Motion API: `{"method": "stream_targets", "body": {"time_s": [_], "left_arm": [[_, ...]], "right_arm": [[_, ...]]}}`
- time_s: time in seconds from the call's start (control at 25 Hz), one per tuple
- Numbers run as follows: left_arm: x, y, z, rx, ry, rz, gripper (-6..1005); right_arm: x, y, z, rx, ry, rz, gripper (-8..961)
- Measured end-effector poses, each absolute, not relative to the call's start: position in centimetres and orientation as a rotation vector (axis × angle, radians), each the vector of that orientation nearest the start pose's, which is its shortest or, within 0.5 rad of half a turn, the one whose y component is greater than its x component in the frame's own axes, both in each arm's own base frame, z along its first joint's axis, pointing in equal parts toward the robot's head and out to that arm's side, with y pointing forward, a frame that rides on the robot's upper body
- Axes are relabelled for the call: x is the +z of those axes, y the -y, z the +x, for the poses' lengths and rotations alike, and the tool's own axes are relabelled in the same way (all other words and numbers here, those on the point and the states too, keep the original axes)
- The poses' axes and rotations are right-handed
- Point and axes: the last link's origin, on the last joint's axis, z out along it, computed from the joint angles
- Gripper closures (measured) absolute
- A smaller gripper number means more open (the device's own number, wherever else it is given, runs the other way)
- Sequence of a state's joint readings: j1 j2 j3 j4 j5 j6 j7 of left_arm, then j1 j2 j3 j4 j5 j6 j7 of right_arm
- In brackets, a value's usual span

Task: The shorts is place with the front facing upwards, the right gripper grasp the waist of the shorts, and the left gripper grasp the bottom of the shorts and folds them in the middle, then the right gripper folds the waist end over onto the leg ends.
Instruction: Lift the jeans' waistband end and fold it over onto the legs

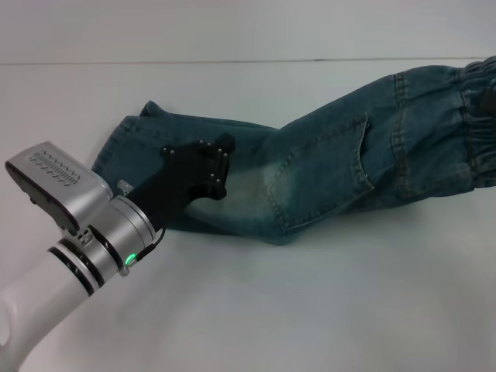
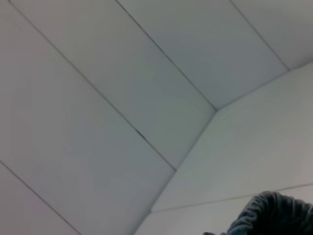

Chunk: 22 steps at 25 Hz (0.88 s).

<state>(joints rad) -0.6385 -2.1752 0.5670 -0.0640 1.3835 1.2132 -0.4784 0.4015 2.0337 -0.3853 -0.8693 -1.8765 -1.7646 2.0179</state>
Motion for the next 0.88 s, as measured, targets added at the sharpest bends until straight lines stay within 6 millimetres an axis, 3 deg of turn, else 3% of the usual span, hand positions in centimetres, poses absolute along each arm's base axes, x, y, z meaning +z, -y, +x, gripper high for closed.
{"method": "stream_targets", "body": {"time_s": [0.88], "left_arm": [[-12.3, -31.3, -23.4, -0.931, 0.587, -2.213, 977]], "right_arm": [[11.1, -30.7, 26.0, 1.277, -1.183, -2.383, 864]]}}
